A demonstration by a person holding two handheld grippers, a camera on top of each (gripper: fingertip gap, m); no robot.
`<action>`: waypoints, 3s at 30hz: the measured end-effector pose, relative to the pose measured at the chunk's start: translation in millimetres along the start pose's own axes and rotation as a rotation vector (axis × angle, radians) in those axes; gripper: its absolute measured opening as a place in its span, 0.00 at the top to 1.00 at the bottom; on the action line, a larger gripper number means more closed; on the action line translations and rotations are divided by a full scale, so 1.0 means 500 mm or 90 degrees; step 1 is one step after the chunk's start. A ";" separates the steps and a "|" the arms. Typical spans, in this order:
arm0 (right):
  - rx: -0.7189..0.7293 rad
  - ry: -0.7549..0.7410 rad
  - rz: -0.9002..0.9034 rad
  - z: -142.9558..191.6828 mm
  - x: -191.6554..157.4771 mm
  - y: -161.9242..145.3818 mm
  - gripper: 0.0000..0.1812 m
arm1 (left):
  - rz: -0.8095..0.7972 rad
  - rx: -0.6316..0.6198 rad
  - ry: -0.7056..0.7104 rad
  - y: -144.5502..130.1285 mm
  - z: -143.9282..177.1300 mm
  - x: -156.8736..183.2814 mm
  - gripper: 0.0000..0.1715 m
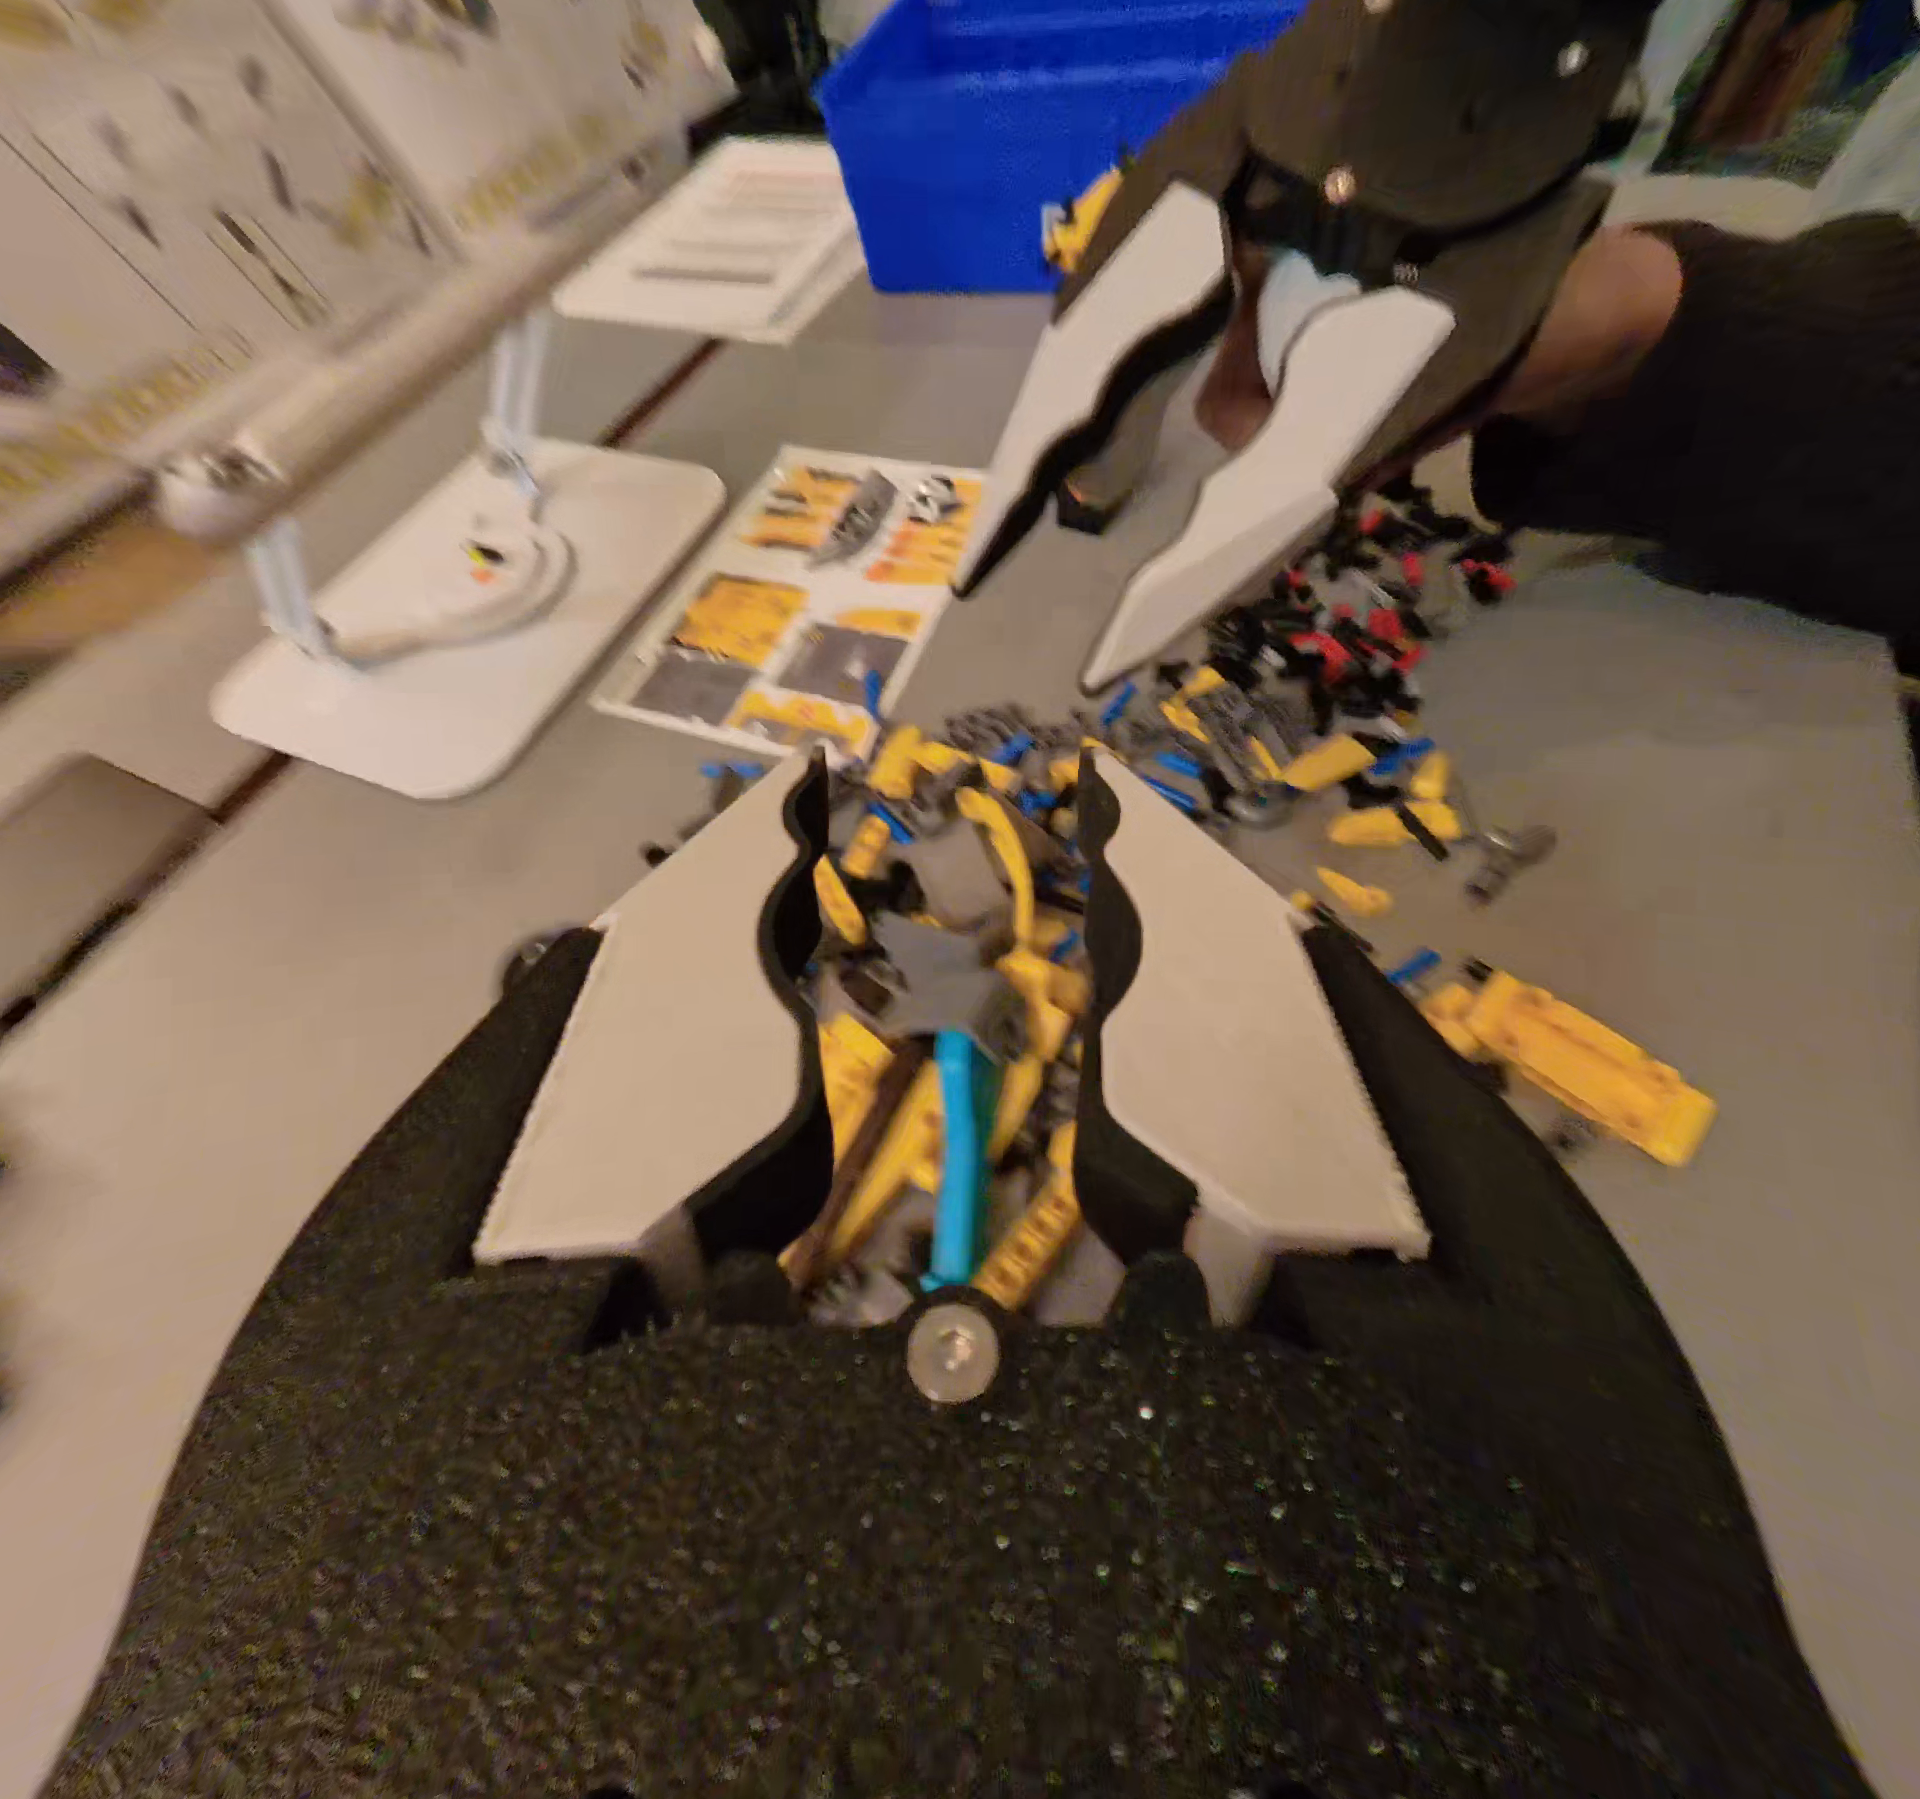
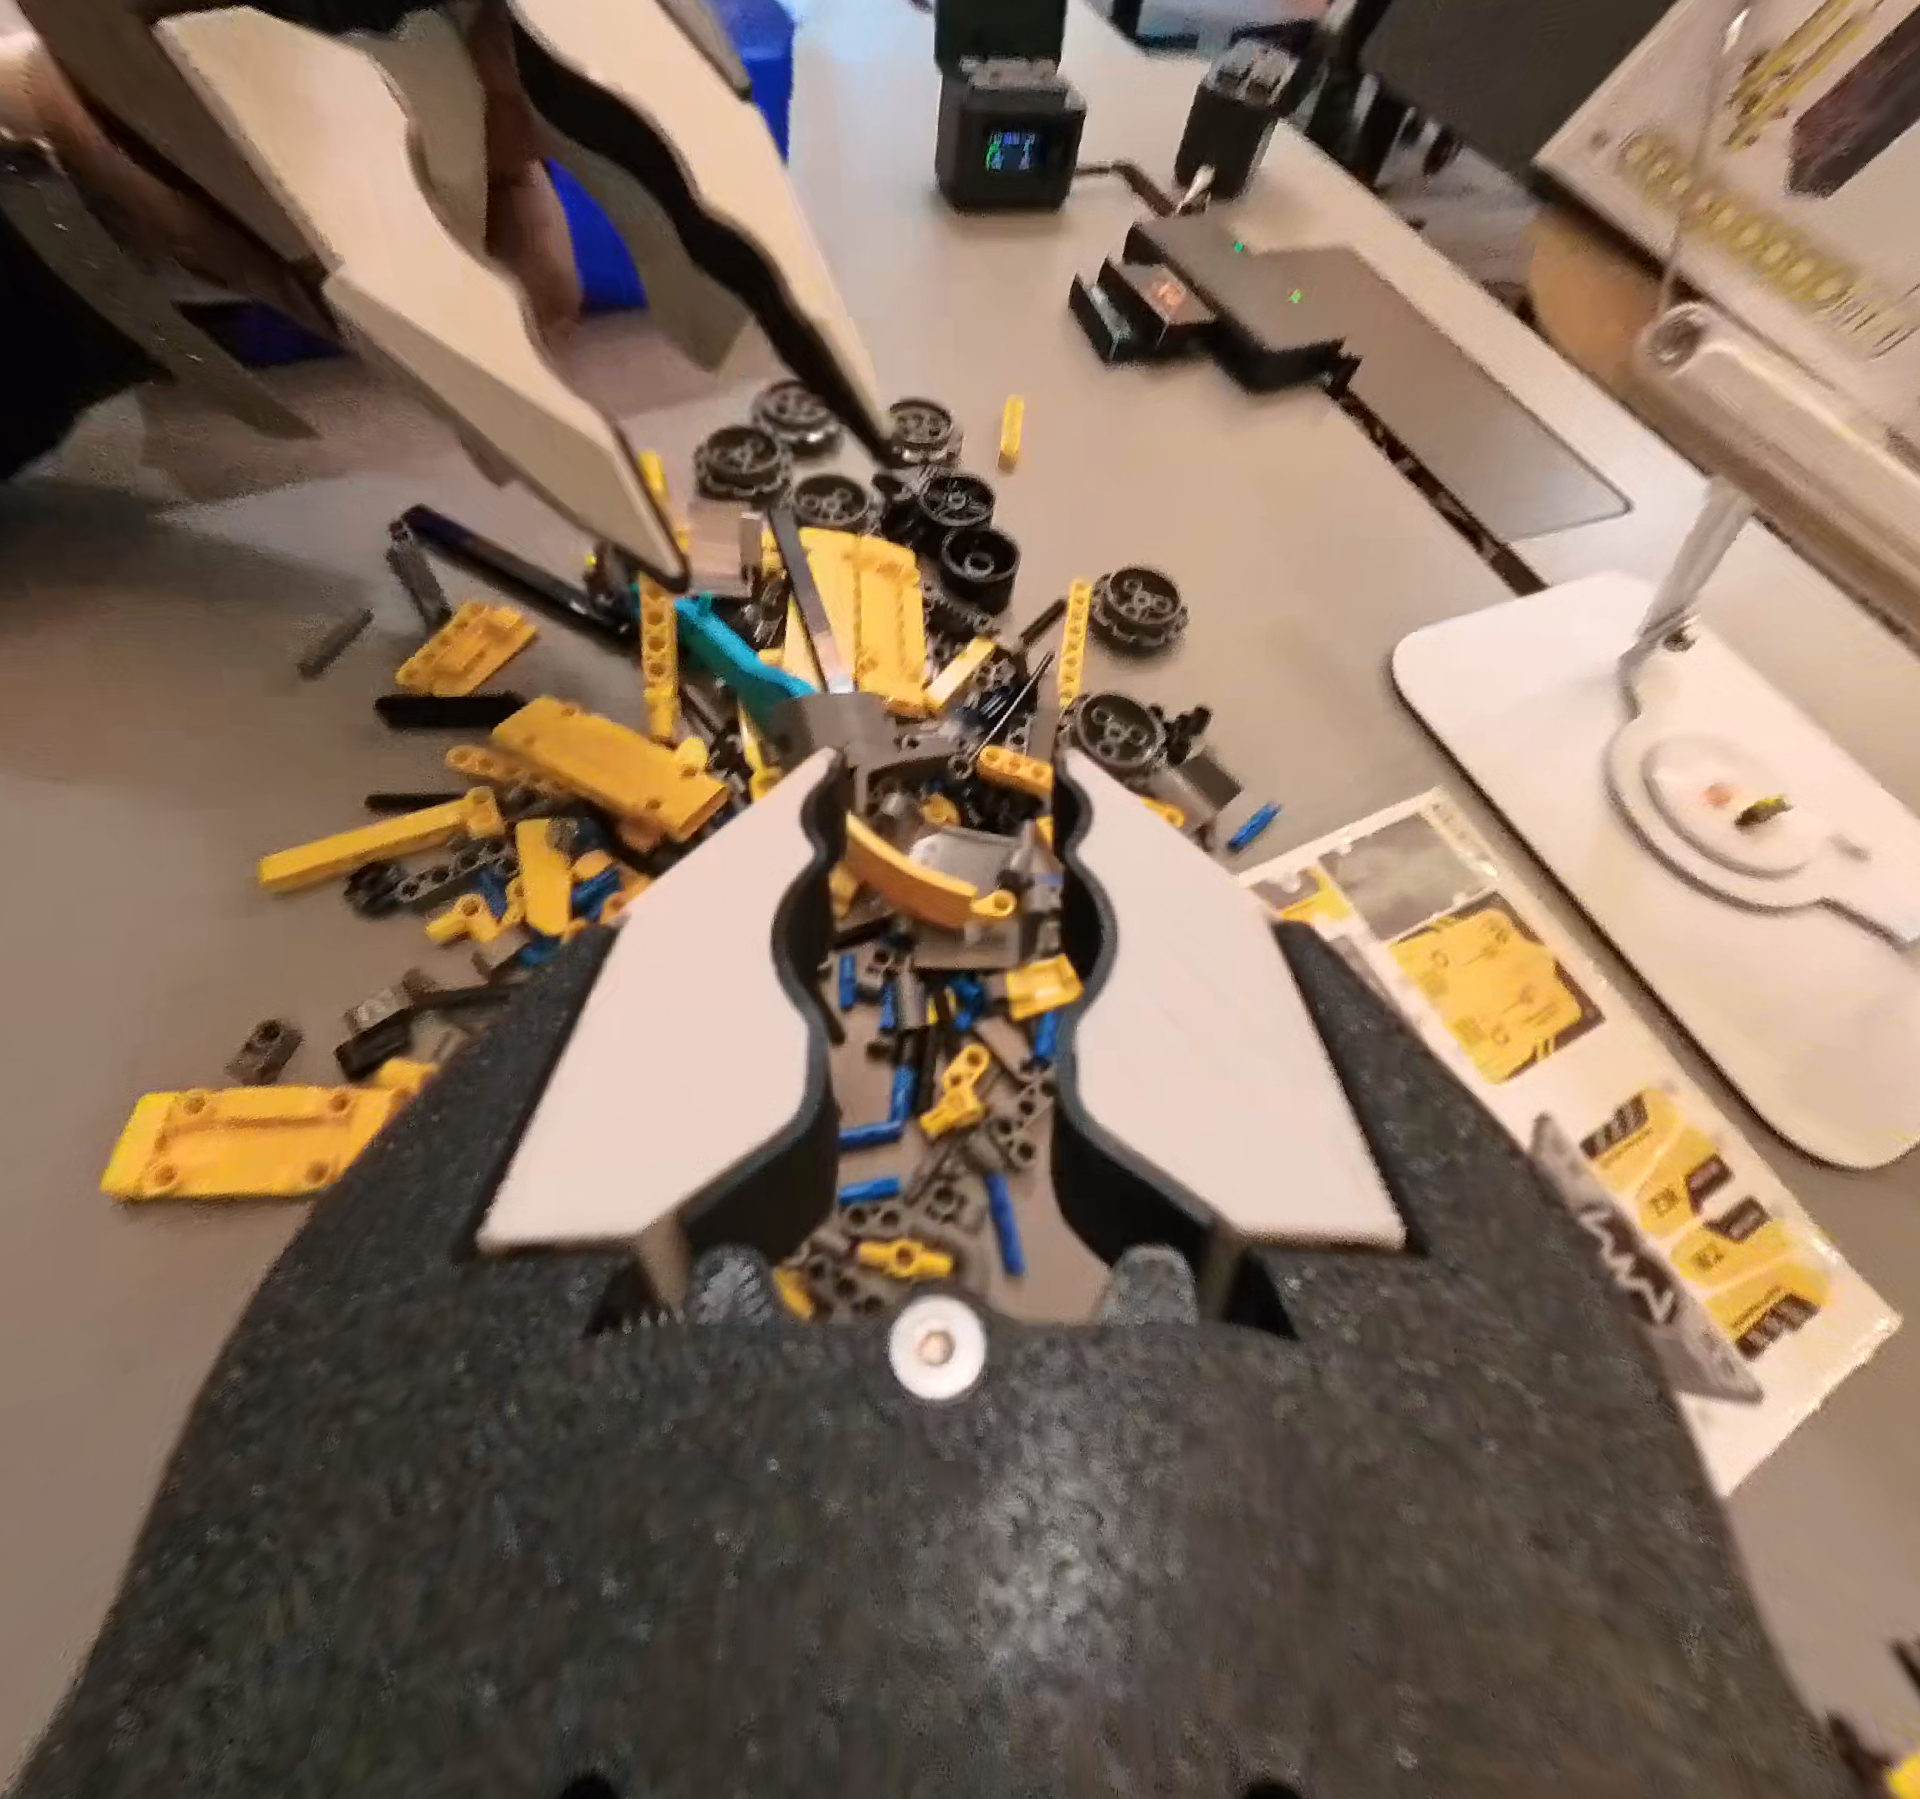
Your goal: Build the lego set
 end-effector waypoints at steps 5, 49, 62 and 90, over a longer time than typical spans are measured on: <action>0.011 0.010 0.009 0.000 0.007 -0.021 0.78 | 0.055 0.048 0.040 0.017 -0.020 -0.090 0.74; -0.006 -0.068 -0.186 0.107 -0.006 -0.154 0.85 | 0.066 -0.226 -0.001 -0.181 -0.054 -0.032 0.86; 0.095 0.062 -0.210 0.076 -0.087 -0.090 0.88 | 0.068 -0.183 0.026 -0.164 -0.048 -0.049 0.95; 0.075 0.105 -0.101 0.054 -0.150 -0.074 0.88 | 0.047 -0.213 0.063 -0.182 -0.083 -0.037 0.71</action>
Point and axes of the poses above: each gripper's, where its closed fingertips meet, z back along the fingers, y out of its top, x = y × z across the jaws, the point moved 3 cm from there along z, back along the fingers, and after that the axes turned 11 degrees about z, right-handed, at the moved point
